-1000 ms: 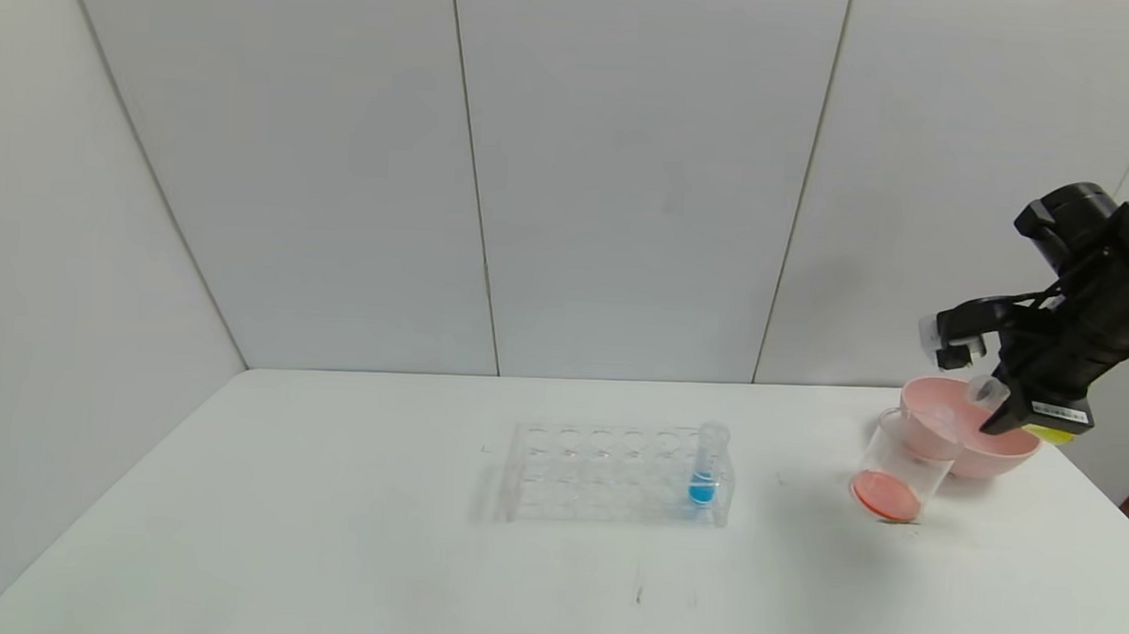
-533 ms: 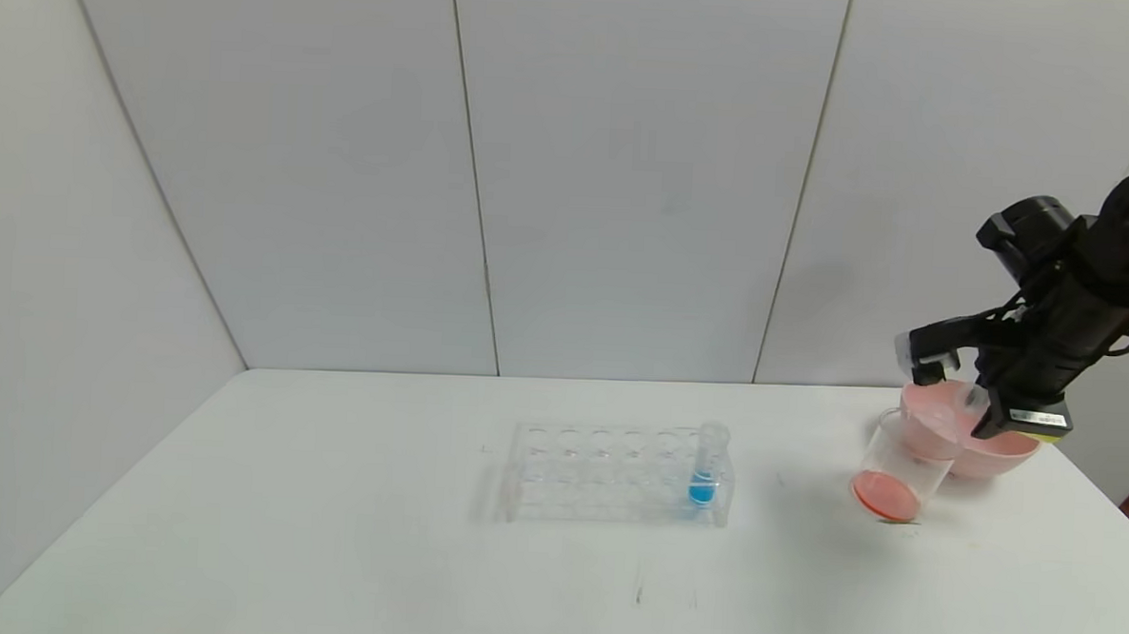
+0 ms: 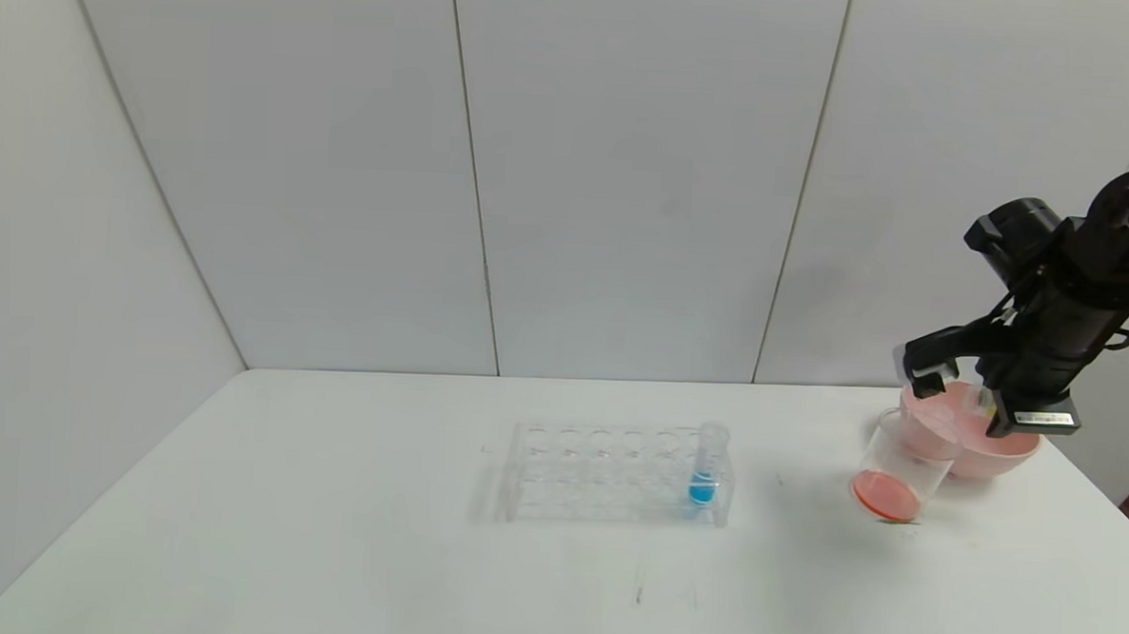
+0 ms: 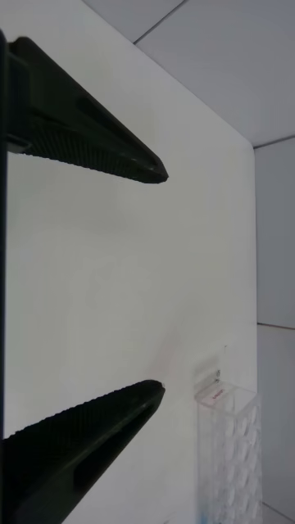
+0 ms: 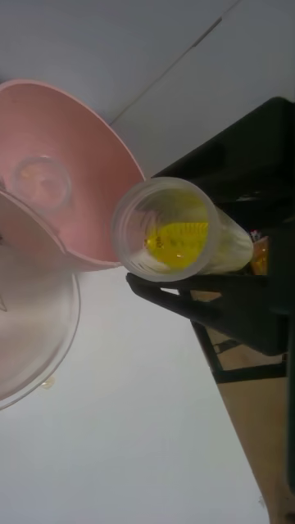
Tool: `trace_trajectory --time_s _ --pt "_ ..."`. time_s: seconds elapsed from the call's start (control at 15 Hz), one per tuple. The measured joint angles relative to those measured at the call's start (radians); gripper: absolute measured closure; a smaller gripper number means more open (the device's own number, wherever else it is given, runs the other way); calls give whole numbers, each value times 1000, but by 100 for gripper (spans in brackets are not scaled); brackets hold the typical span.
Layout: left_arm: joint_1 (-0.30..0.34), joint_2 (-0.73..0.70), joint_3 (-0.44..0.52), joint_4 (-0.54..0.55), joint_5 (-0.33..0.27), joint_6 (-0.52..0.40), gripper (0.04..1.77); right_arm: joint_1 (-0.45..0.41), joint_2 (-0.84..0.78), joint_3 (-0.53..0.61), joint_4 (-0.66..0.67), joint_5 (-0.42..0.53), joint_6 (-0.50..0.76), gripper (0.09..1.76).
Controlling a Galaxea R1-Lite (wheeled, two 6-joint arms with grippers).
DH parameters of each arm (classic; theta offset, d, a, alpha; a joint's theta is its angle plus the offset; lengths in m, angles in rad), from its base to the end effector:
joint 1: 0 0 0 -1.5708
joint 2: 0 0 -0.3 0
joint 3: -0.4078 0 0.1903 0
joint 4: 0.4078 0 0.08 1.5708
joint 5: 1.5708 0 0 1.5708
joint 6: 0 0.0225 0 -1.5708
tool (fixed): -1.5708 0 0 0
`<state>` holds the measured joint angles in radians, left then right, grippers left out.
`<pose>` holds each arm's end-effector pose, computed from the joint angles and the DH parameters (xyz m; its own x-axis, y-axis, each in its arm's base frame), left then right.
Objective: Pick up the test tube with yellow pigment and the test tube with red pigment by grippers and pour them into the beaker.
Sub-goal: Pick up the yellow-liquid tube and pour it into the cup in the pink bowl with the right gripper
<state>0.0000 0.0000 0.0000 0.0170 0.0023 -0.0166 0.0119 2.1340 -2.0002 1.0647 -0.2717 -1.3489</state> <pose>-0.0228 0.0001 0.0737 0.9999 0.0023 -0.0170 -0.0026 0.9999 -0.0166 0.3804 -0.0015 0.2104 0.3536 -0.2642 -0.8973 -0.8896 0.2014 -0.4099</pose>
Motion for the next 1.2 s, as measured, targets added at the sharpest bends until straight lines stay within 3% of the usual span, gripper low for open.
trace_trajectory --time_s 0.53,1.2 --pt "0 0 0 0 0 0 9 21 1 0 -14 -15 -2 129" --pt "0 0 0 0 0 0 9 76 6 0 -26 -178 -3 129"
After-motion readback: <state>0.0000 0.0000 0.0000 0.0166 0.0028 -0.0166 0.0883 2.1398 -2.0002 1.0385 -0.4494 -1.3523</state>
